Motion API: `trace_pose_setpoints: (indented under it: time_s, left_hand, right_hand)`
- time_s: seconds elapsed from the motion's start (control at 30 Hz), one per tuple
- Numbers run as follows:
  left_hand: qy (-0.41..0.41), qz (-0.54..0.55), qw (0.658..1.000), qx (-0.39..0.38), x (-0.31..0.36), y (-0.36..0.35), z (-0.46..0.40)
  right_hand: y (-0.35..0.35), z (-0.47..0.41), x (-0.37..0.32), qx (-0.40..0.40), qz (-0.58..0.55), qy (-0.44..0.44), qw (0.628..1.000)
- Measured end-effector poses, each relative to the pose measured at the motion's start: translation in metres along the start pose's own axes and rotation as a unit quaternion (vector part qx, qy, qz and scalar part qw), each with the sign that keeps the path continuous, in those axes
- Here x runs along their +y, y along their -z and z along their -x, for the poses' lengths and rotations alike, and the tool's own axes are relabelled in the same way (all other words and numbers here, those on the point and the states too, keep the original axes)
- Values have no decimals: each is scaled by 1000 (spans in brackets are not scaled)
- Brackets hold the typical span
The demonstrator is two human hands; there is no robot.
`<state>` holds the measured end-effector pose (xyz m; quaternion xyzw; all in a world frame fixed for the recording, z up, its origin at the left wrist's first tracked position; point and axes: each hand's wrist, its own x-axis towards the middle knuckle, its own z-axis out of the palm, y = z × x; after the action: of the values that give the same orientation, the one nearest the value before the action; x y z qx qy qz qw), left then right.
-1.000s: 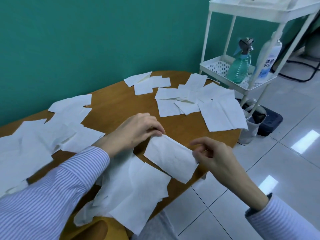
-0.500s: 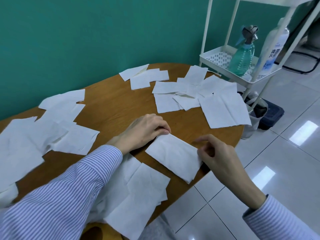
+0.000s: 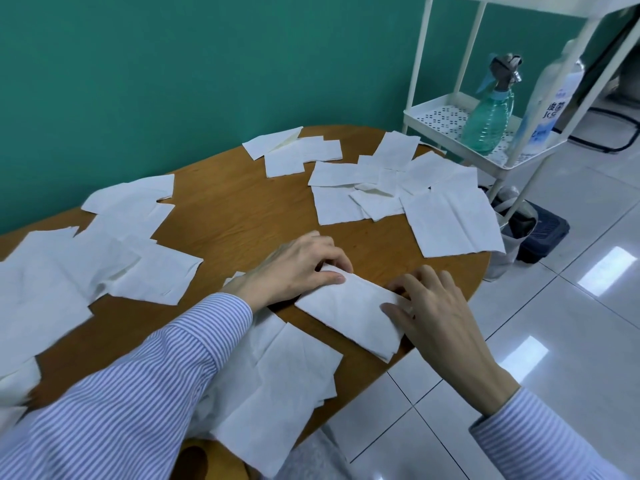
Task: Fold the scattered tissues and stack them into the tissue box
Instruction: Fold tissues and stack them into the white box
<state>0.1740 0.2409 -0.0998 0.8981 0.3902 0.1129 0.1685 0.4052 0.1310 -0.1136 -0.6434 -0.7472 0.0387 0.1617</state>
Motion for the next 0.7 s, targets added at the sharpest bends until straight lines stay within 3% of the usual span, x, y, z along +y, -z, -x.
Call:
trace_pose_setpoints:
  time_s: [0.27,0.4,0.7]
  left_hand:
    - [46,83,995,14,14,10,20]
    - [83,150,985,19,24,16,36]
    - [101,168,978,77,53,81,89]
  right_hand:
    - [14,-26,-2,-115,-88,8,990]
    - [26,-32,-2,-162,-219,33,962]
    - [83,-53,-40,-124,-268,120,948]
